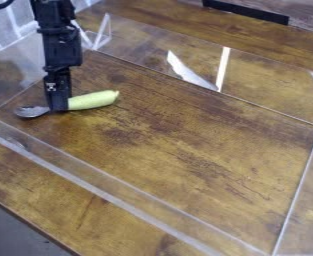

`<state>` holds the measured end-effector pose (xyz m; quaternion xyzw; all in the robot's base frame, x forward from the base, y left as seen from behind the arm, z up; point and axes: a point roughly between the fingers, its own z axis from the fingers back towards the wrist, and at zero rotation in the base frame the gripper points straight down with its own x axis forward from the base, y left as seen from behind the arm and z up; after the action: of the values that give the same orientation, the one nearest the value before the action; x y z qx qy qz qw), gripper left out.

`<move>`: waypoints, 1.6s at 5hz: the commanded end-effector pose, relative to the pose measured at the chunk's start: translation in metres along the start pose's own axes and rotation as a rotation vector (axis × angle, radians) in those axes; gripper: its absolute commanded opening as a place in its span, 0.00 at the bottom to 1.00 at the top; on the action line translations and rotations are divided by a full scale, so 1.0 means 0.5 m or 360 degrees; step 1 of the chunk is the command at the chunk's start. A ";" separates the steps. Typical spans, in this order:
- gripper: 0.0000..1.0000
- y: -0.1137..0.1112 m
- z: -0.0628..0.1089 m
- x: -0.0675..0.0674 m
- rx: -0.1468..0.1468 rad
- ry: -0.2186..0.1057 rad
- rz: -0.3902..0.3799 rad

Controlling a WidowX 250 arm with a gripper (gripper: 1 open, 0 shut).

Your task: Move the green spoon to the left

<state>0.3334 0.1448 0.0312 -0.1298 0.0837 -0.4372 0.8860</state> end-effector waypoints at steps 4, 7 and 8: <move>1.00 0.040 0.045 -0.018 -0.0012 -0.0050 -0.0037; 1.00 0.047 0.036 -0.043 -0.0098 -0.0013 -0.0214; 1.00 0.059 0.038 -0.066 -0.0122 0.0002 -0.0284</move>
<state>0.3466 0.1752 0.0316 -0.1840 0.0987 -0.5181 0.8294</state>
